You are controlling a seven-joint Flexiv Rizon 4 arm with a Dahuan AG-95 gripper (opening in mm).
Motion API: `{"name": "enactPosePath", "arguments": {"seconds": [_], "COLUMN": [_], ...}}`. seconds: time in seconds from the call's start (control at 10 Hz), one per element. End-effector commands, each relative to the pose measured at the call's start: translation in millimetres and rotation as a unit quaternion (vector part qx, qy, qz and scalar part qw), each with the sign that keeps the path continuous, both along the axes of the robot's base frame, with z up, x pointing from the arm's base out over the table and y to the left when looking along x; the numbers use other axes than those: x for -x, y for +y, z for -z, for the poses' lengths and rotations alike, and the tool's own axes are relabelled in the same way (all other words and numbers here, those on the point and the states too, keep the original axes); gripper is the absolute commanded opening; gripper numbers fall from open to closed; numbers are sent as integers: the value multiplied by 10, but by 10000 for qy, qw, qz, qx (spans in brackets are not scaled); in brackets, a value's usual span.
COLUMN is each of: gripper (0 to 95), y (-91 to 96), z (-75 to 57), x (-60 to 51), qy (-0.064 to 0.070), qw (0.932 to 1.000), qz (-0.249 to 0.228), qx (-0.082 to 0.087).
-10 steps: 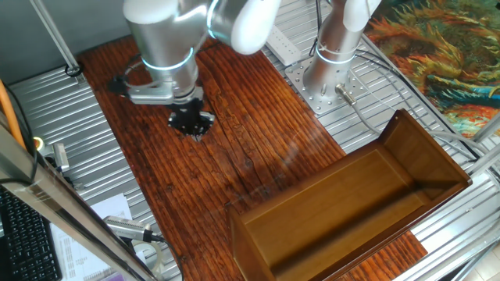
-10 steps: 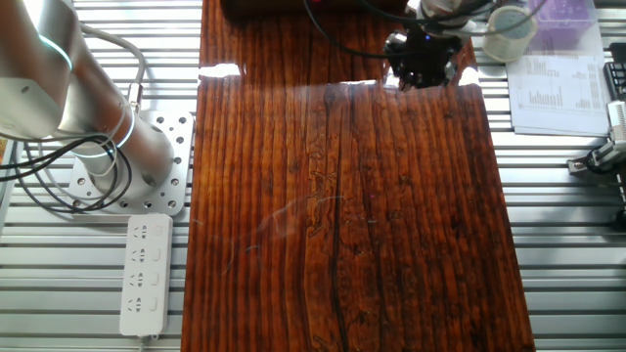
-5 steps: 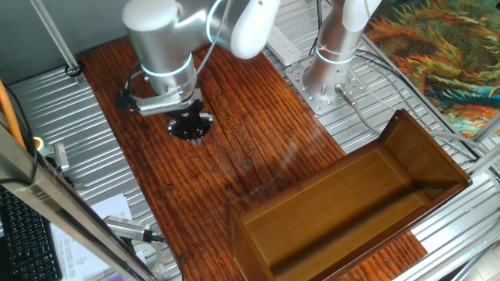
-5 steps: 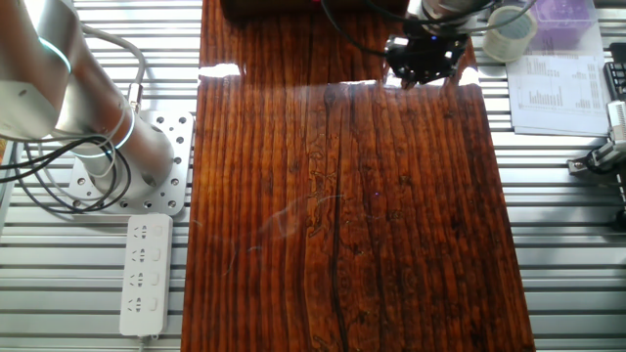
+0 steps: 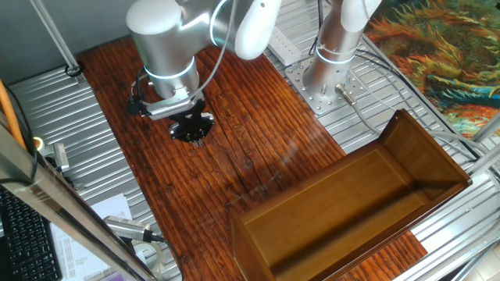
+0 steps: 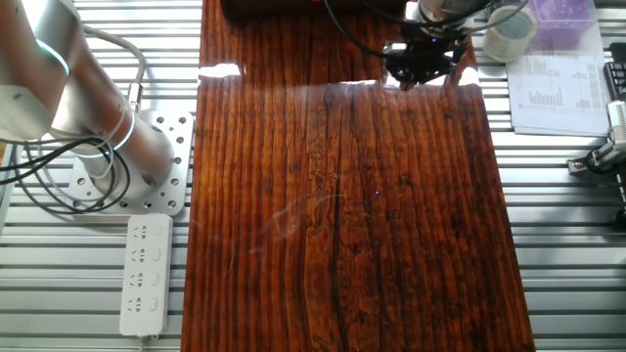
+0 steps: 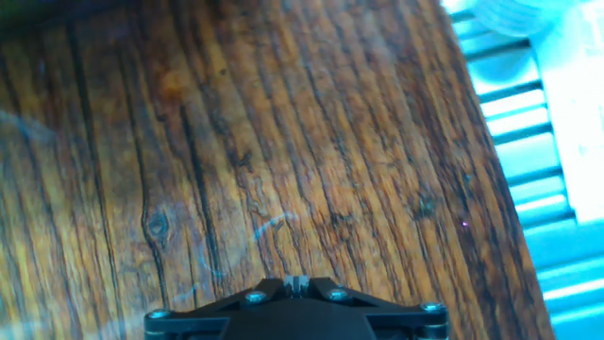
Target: Take the object down from the shelf
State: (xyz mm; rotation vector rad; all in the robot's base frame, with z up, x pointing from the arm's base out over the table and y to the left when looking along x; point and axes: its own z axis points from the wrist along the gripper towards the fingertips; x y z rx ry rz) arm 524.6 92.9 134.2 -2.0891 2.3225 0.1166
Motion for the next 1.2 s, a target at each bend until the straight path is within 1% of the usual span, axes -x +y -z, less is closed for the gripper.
{"name": "enactPosePath", "arguments": {"seconds": [0.1, 0.2, 0.5, 0.6, 0.7, 0.8, 0.9, 1.0, 1.1, 1.2], "gripper": [0, 0, 0, 0, 0, 0, 0, 0, 0, 0], "y": [8, 9, 12, 12, 12, 12, 12, 12, 12, 12], "z": [24, 48, 63, 63, 63, 63, 63, 63, 63, 63], "x": [-15, -20, -20, -20, -20, -20, -20, -20, -20, -20], "qy": [11, 54, 59, 65, 65, 51, 100, 138, 190, 180], "qw": [10000, 10000, 10000, 9998, 9995, 9997, 9993, 9978, 9959, 9937], "qz": [99, -80, -40, 13, 82, 47, -268, -600, -814, -1036], "qx": [5, -14, -62, -205, -307, -250, -223, -256, -338, -390]}}
